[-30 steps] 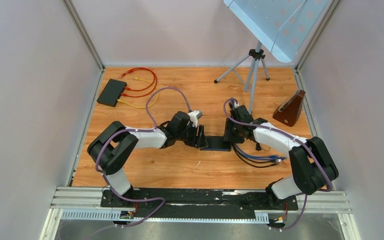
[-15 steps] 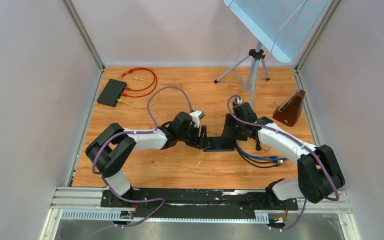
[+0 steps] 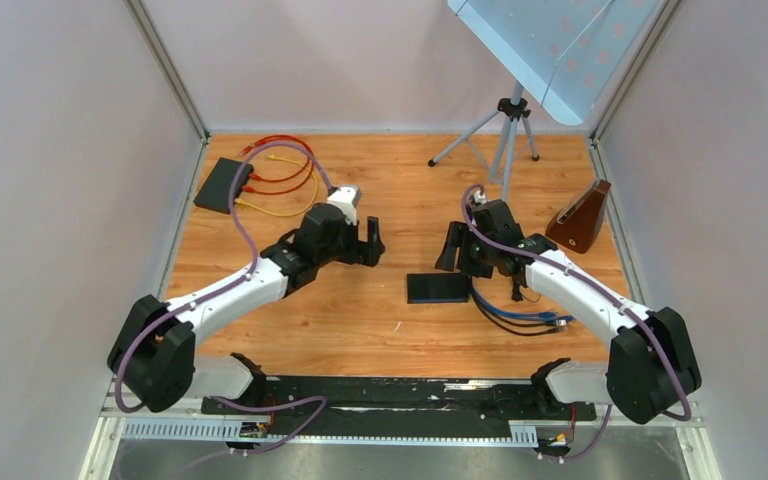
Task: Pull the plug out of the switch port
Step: Move the switch port to the center of the board.
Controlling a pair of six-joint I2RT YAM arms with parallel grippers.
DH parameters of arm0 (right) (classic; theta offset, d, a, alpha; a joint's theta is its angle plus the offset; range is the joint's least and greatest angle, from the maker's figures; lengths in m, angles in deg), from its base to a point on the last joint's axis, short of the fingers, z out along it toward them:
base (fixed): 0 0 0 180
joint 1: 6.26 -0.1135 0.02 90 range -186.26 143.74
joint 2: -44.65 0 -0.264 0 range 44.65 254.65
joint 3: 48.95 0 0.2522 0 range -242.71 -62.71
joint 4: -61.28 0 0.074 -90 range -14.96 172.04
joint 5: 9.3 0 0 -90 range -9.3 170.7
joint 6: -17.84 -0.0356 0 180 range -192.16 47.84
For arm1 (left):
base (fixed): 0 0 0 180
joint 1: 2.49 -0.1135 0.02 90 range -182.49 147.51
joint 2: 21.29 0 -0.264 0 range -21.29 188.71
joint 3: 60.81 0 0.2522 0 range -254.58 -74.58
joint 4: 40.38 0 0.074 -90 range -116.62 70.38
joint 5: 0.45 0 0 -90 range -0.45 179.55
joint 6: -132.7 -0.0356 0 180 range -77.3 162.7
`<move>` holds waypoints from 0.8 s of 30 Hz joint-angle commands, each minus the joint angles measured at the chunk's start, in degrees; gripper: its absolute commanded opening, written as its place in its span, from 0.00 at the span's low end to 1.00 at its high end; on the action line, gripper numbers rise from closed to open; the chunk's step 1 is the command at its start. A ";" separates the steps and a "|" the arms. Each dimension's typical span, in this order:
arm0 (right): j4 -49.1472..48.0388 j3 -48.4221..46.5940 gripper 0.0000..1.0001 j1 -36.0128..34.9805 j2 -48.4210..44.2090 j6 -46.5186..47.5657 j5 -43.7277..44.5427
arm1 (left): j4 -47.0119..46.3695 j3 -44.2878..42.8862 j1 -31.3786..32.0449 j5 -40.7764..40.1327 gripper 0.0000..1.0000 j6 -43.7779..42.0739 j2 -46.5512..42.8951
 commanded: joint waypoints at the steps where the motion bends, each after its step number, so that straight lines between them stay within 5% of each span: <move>1: -1.25 -1.47 0.63 -0.45 -0.41 -0.67 -4.30 | 7.46 0.78 -7.57 -12.75 1.00 -0.13 -5.44; 8: -1.31 -3.65 0.60 -1.15 3.86 -0.60 -7.97 | 10.38 -2.43 -25.98 -11.35 1.00 8.44 -3.55; 15: -1.37 -3.42 0.60 -1.44 4.06 -1.04 -8.66 | 14.34 -12.84 -40.07 -8.79 1.00 12.38 12.21; 24: -1.32 -2.37 0.59 -1.52 3.68 -1.29 -9.73 | 26.07 -34.96 -41.57 -15.19 1.00 16.35 31.70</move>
